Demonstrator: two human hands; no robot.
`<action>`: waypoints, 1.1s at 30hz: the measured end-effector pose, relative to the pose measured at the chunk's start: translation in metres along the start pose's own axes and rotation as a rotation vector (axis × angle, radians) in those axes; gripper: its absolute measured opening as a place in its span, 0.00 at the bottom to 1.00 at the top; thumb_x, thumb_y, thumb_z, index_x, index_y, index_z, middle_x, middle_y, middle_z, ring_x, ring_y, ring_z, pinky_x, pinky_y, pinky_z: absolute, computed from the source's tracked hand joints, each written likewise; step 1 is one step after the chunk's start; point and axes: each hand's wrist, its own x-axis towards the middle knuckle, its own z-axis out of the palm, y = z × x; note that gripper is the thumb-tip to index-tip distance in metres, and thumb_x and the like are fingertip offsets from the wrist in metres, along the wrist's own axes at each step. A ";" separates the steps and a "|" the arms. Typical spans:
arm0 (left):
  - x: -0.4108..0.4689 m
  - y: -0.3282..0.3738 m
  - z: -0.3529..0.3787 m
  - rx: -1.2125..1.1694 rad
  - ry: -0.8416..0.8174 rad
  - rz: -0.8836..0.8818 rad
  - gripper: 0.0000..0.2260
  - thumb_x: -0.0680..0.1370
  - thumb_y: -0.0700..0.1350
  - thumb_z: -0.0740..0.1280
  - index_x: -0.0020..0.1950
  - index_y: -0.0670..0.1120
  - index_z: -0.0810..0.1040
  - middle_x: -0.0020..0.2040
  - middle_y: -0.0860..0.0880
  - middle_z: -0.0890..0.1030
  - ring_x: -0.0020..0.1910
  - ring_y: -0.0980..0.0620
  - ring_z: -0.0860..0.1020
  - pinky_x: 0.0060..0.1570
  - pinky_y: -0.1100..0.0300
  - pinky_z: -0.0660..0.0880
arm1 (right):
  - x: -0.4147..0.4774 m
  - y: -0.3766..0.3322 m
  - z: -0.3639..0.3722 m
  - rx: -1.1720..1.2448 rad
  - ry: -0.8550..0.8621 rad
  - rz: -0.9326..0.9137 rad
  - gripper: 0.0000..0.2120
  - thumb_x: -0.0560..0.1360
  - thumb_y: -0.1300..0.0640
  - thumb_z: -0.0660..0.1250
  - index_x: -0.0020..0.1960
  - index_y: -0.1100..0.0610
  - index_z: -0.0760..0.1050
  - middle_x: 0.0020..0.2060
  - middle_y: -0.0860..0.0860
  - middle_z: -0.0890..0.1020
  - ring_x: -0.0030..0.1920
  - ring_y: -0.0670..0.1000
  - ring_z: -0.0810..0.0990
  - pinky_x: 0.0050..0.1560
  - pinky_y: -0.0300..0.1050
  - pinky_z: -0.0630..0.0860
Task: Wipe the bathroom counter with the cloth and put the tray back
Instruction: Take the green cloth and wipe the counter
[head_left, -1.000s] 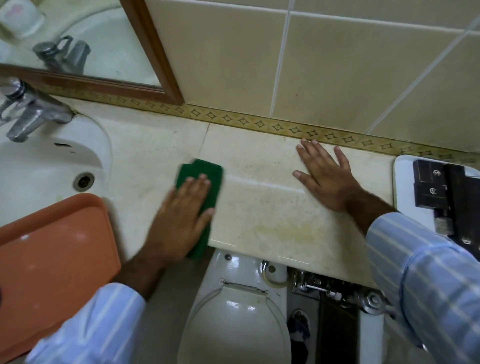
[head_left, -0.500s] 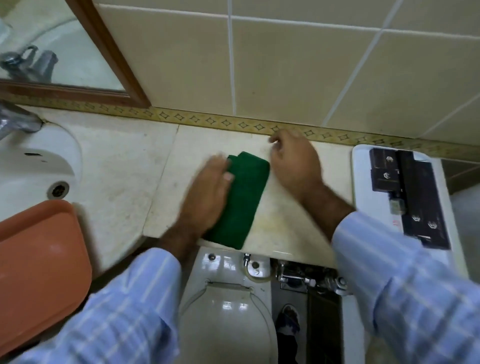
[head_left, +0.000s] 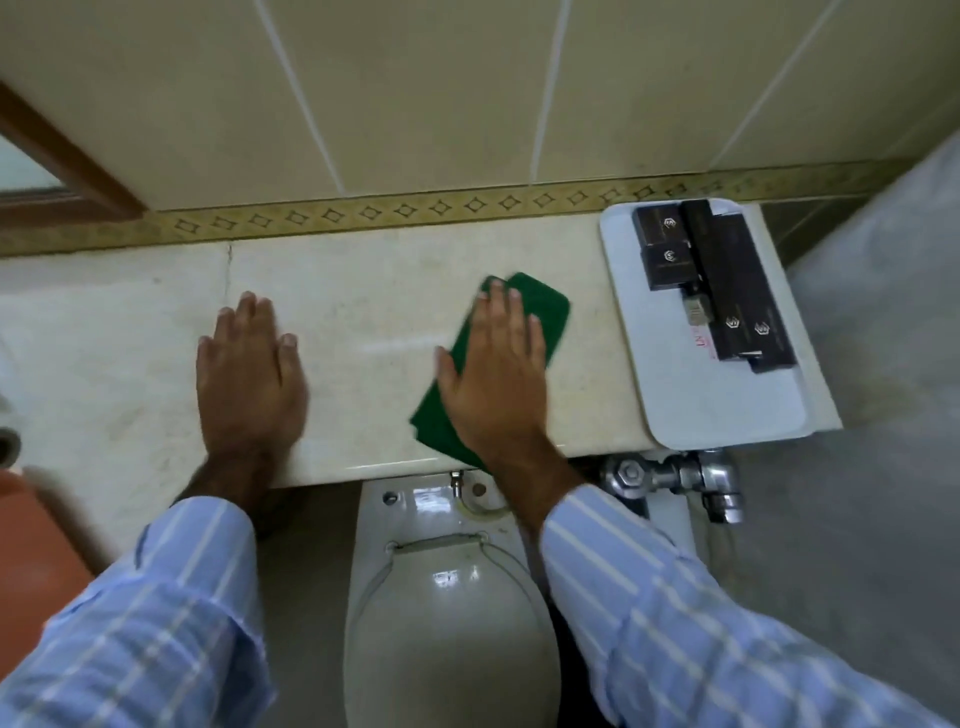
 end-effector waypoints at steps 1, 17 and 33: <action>0.001 0.000 0.000 0.006 0.001 -0.005 0.25 0.86 0.52 0.50 0.82 0.44 0.60 0.83 0.44 0.61 0.81 0.42 0.59 0.80 0.42 0.54 | -0.014 0.015 -0.005 -0.018 0.009 0.029 0.37 0.82 0.39 0.51 0.82 0.62 0.52 0.83 0.58 0.53 0.82 0.57 0.49 0.80 0.60 0.49; 0.002 -0.004 0.004 -0.004 0.022 0.003 0.25 0.86 0.52 0.49 0.82 0.45 0.61 0.83 0.45 0.61 0.82 0.44 0.58 0.80 0.44 0.54 | -0.086 -0.037 0.019 -0.077 -0.091 -0.219 0.38 0.82 0.35 0.49 0.83 0.59 0.51 0.83 0.55 0.51 0.83 0.56 0.47 0.81 0.58 0.46; 0.001 -0.009 0.003 -0.252 0.079 -0.037 0.24 0.87 0.51 0.50 0.82 0.45 0.61 0.83 0.47 0.62 0.82 0.48 0.58 0.81 0.49 0.51 | 0.074 -0.051 0.010 -0.119 -0.134 -0.438 0.40 0.80 0.36 0.51 0.82 0.62 0.52 0.82 0.58 0.55 0.82 0.58 0.51 0.80 0.61 0.51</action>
